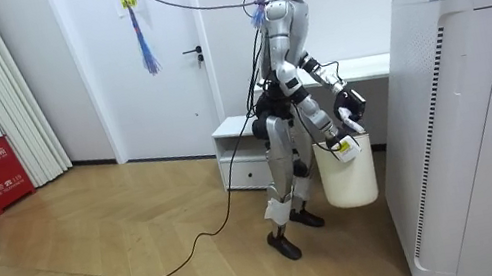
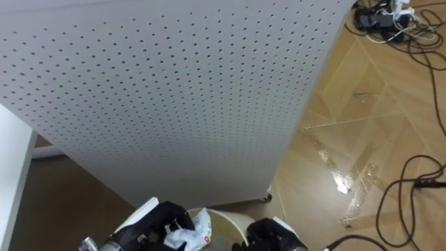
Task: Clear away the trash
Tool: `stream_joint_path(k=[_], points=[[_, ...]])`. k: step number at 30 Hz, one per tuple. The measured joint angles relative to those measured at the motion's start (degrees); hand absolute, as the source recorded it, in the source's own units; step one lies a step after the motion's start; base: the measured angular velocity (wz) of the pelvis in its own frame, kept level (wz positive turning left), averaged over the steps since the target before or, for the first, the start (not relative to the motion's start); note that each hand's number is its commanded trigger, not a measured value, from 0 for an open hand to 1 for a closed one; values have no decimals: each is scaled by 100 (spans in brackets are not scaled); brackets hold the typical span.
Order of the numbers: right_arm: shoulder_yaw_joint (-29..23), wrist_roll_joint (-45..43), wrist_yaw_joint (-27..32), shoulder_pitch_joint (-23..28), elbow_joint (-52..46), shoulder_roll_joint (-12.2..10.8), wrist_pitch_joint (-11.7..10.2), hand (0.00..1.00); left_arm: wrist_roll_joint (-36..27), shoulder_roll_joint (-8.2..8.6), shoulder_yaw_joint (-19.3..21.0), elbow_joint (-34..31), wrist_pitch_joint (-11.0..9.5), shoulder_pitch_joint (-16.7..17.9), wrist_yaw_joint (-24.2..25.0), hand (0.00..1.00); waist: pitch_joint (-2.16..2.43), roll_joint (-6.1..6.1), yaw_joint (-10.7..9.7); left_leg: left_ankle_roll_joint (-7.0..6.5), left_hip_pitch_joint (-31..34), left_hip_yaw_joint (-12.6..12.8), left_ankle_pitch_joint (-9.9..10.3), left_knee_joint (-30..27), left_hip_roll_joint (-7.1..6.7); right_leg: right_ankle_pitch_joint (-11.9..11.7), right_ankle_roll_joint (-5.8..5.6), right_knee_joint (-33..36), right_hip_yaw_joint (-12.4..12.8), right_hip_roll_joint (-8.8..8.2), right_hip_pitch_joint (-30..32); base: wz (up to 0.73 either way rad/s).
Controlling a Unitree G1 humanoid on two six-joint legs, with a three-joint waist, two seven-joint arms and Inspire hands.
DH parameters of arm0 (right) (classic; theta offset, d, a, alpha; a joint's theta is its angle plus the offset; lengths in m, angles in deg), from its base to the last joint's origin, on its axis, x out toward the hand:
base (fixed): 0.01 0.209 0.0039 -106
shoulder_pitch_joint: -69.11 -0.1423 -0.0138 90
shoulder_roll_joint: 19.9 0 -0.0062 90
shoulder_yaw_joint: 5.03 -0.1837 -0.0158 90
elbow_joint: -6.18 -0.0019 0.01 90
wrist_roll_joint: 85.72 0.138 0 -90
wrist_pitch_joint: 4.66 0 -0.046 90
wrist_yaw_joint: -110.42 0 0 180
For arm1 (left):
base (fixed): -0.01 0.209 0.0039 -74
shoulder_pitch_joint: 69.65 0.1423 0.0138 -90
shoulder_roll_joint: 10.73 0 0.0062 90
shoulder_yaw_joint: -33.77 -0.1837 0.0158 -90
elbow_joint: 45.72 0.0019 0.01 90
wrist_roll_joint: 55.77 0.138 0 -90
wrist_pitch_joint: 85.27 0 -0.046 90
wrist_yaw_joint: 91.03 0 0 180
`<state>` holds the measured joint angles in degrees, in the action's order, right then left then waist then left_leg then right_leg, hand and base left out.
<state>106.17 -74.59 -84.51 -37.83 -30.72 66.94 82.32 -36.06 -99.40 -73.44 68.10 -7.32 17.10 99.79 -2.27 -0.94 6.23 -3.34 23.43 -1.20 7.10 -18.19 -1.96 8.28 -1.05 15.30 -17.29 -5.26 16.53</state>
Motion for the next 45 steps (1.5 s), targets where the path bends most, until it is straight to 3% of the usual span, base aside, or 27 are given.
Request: stream_joint_path(k=[11,24,35,45], points=[[-1,8,-3,-8,0,97,-10,100,-2,-6,-7,1,124,28,399,0,13,135,35,0,104,-50,0,-26,0,1,3,40,-1,10,100,0],[1,8,-15,-5,15,103,-9,100,0,-6,-125,55,236,57,627,0,11,148,36,3,95,-45,-2,-21,4,2,5,40,0,11,98,0],[2,9,-26,1,-13,105,3,100,-2,-8,-220,110,512,135,827,0,14,151,3,4,-7,-42,-2,-25,6,2,5,51,5,11,-6,0],[0,229,-23,337,13,166,13,100,-349,-48,-201,269,574,581,838,0,30,140,-166,4,-468,-40,-2,72,-15,7,-4,-31,1,6,-456,0]])
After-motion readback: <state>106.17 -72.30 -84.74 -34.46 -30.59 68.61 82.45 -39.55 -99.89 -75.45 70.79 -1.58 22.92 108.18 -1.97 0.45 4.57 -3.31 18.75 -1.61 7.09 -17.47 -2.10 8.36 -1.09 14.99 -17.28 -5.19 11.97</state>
